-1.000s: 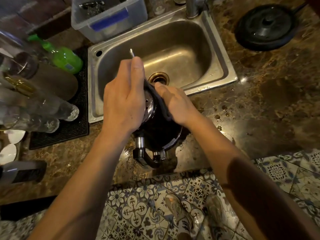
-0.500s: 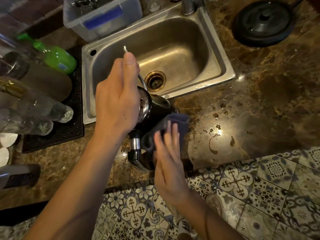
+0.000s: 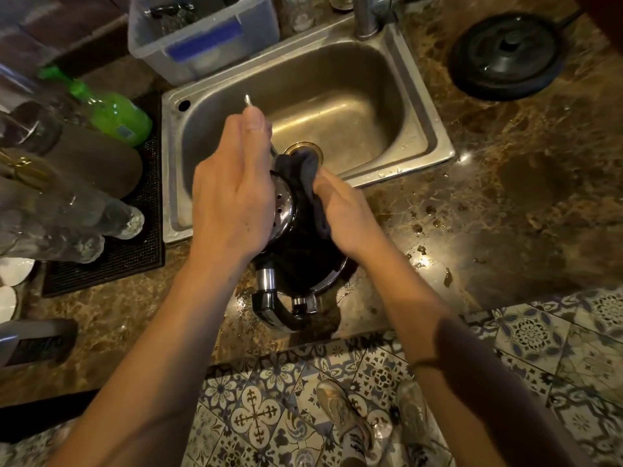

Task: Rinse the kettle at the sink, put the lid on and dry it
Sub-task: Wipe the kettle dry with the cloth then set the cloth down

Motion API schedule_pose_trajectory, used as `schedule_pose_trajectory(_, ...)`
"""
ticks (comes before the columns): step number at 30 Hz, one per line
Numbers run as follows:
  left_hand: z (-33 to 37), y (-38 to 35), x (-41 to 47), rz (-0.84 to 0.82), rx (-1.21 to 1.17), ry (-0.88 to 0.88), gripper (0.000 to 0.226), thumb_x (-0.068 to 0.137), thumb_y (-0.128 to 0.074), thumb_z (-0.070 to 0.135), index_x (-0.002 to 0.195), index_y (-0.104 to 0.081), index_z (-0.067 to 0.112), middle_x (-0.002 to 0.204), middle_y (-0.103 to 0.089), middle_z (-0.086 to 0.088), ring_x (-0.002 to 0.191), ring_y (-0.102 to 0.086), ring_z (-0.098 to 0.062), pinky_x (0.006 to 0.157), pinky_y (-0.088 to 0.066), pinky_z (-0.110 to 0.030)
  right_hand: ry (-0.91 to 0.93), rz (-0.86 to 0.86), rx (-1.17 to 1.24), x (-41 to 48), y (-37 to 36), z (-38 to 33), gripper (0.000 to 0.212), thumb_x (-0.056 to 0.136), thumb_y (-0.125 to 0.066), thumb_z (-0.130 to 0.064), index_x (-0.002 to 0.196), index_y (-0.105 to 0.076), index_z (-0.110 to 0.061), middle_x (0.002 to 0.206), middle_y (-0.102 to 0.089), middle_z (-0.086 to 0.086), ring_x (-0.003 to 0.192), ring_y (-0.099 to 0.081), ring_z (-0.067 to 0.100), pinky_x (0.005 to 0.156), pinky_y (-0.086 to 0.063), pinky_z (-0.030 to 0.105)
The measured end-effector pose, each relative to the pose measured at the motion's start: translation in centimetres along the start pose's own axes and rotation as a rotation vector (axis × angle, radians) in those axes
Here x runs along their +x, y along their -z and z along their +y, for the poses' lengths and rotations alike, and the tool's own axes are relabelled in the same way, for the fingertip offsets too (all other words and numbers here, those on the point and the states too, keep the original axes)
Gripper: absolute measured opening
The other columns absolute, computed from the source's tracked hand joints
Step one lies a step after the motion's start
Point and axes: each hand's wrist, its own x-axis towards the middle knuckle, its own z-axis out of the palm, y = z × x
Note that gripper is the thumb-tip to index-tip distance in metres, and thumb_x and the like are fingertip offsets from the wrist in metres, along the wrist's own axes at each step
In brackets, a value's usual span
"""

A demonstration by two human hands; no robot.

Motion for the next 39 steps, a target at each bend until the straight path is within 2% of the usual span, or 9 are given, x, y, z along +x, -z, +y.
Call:
schedule_pose_trajectory(4,0.1,0.0,-0.1,0.011,0.022,-0.009,0.068,0.097,-0.013,0.072,0.105,-0.059,0.023,0.102,-0.072,-0.003,0.098,-0.067,-0.016,0.092,-0.048,-0.054,-0.030,0.171,0.094,-5.1,-1.7,3.4,0.046,0.103,-0.024,-0.049,0.137,-0.051,-0.034,0.127,-0.062,-0.008,0.109,-0.057,-0.002,0.094,-0.044,0.017)
schedule_pose_trajectory(10,0.6,0.2,-0.3,-0.017,0.101,-0.034,0.067,0.100,-0.011,0.064,0.105,-0.060,0.018,0.099,-0.070,-0.001,0.092,-0.065,-0.019,0.086,-0.046,-0.050,0.136,0.289,0.141,-15.7,-8.1,3.5,0.061,0.101,-0.040,-0.020,0.149,-0.031,-0.056,0.162,-0.039,-0.002,0.144,-0.045,0.027,0.109,-0.049,0.041)
schedule_pose_trajectory(14,0.4,0.3,-0.2,-0.073,0.106,-0.036,0.066,0.101,-0.011,0.061,0.106,-0.059,0.016,0.102,-0.069,-0.003,0.099,-0.065,-0.025,0.087,-0.045,-0.051,-0.016,0.241,0.337,-17.0,-7.2,1.4,0.051,0.101,-0.046,-0.028,0.144,-0.045,-0.054,0.132,-0.066,-0.002,0.095,-0.071,0.020,0.071,-0.040,0.017)
schedule_pose_trajectory(15,0.3,0.3,-0.2,-0.083,0.104,-0.036,0.064,0.101,-0.011,0.060,0.105,-0.058,0.016,0.102,-0.069,-0.004,0.100,-0.065,-0.027,0.087,-0.045,-0.052,-0.094,0.239,0.415,-16.7,-6.2,0.8,0.046,0.100,-0.046,-0.031,0.141,-0.050,-0.052,0.124,-0.069,0.002,0.104,-0.067,0.034,0.073,-0.034,0.057)
schedule_pose_trajectory(16,0.2,0.4,-0.2,-0.094,0.107,-0.041,0.062,0.102,-0.012,0.059,0.104,-0.057,0.016,0.102,-0.068,-0.004,0.101,-0.065,-0.027,0.088,-0.045,-0.051,-0.141,0.227,0.500,-16.3,-5.2,0.1,0.042,0.100,-0.048,-0.031,0.137,-0.057,-0.048,0.120,-0.072,-0.001,0.104,-0.071,0.017,0.089,-0.061,0.034)
schedule_pose_trajectory(22,0.6,1.0,-0.3,-0.115,0.051,-0.054,0.063,0.102,-0.021,0.057,0.098,-0.063,0.011,0.094,-0.069,-0.011,0.090,-0.062,-0.030,0.083,-0.047,-0.053,-0.198,0.129,1.151,-14.6,-0.1,-6.7,0.047,0.088,-0.060,-0.029,0.133,-0.066,-0.014,0.138,-0.063,0.017,0.131,-0.058,0.029,0.111,-0.045,0.044)
schedule_pose_trajectory(30,4.7,3.4,-2.4,-0.115,-0.259,-0.032,0.049,0.097,-0.035,0.056,0.100,-0.075,0.028,0.101,-0.076,0.009,0.100,-0.070,-0.010,0.091,-0.054,-0.034,-0.112,0.013,1.094,-16.5,4.1,-13.0,0.058,0.090,-0.054,-0.062,0.127,-0.070,-0.021,0.134,-0.068,0.010,0.126,-0.063,0.027,0.106,-0.049,0.046)
schedule_pose_trajectory(33,7.5,4.7,-4.0,-0.218,-0.599,0.098,0.053,0.092,-0.045,0.066,0.095,-0.080,0.026,0.094,-0.079,0.012,0.092,-0.071,-0.001,0.080,-0.051,-0.013,-0.085,-0.091,1.044,-17.2,5.0,-15.0,0.064,0.088,-0.066,-0.052,0.138,-0.061,-0.012,0.139,-0.062,0.018,0.129,-0.059,0.033,0.107,-0.048,0.046)
schedule_pose_trajectory(39,10.6,7.5,-7.6,-0.447,-0.876,0.169,0.053,0.079,-0.083,0.051,0.122,-0.072,0.023,0.116,-0.076,-0.004,0.111,-0.071,-0.021,0.086,-0.056,-0.025,-0.103,-0.173,0.936,-19.1,6.8,-17.5,0.034,0.098,-0.053,-0.031,0.117,-0.076,-0.014,0.120,-0.074,0.016,0.110,-0.072,0.028,0.085,-0.059,0.035)
